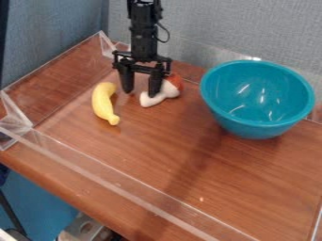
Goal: Put the mushroom in the blue bowl
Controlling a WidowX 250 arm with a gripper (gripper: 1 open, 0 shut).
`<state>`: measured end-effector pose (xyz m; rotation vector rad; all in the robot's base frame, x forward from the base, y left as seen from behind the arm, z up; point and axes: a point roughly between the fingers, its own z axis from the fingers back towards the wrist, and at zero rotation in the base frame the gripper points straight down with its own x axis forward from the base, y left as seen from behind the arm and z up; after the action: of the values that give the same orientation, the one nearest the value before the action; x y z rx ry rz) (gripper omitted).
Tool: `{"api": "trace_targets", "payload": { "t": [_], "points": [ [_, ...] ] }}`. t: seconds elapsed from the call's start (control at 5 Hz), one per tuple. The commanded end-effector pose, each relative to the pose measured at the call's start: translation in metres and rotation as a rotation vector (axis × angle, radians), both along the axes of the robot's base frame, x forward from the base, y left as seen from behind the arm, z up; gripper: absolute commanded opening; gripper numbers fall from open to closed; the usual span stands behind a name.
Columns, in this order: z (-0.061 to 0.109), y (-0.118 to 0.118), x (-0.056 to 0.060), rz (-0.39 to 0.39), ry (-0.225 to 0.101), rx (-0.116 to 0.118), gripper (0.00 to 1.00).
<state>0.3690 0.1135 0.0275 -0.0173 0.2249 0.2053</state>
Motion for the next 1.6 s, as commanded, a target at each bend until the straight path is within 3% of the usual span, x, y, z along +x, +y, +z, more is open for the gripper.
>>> {"api": "trace_targets", "payload": {
  "t": [0.0,0.2,0.4,0.6,1.2,1.4],
  "points": [
    [-0.015,-0.011,-0.013,0.058,0.033,0.005,0.00],
    [-0.015,0.004,-0.007,0.055,0.038,0.003,1.00],
    [-0.014,0.018,0.000,0.052,0.042,-0.002,1.00],
    [-0.012,0.016,0.004,0.068,0.044,-0.004,0.00],
    [0.042,0.003,0.012,0.026,-0.087,-0.119,0.00],
    [0.071,0.003,0.010,-0.013,-0.125,-0.154,0.00]
  ]
}}
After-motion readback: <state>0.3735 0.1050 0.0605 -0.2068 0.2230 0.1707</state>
